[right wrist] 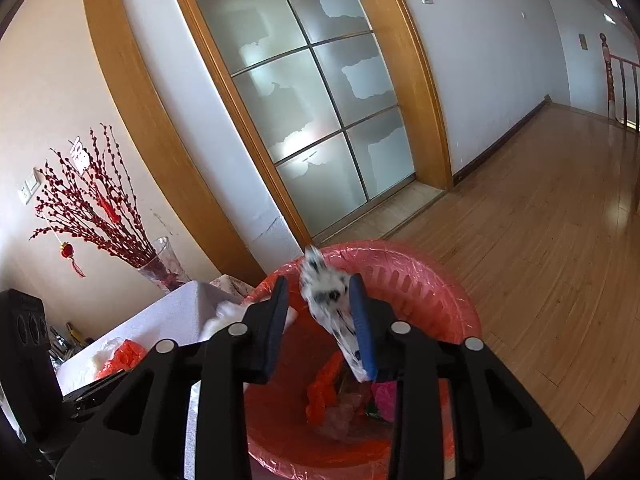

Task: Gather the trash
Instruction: 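Carry the clear and dotted bags over the red basket and open both grippers, then grasp the red bag with the right gripper while the left gripper grasps the white bag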

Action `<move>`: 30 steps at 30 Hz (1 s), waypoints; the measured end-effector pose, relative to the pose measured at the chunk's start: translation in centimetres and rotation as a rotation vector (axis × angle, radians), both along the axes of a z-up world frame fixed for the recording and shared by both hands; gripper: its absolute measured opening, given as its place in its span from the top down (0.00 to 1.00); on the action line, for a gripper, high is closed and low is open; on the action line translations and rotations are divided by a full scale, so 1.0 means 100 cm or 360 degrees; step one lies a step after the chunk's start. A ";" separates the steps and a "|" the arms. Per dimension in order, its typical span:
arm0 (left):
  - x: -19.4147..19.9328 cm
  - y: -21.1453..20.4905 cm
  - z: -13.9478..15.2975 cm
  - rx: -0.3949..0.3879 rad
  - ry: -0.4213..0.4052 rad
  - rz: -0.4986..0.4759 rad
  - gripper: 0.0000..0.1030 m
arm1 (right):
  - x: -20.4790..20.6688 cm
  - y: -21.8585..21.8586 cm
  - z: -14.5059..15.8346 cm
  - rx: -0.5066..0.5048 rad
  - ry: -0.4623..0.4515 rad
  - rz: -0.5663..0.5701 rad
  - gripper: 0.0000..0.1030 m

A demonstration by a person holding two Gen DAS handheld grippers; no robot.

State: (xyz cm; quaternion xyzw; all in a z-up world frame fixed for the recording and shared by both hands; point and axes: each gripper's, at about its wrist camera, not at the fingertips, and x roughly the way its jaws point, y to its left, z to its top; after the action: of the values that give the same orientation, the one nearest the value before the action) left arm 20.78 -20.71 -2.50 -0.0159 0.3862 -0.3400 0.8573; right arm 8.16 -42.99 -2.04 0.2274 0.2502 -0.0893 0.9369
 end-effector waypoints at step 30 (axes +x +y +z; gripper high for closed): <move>-0.051 0.270 0.019 0.0272 -0.0303 0.1135 0.42 | 0.037 0.219 -0.008 -0.0254 0.0118 0.0735 0.50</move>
State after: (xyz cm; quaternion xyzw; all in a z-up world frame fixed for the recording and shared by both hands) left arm 15.67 6.27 -0.57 -0.0461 0.3020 0.0131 0.9521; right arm 11.88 -21.05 -2.88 0.0860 0.3218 0.0994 0.9376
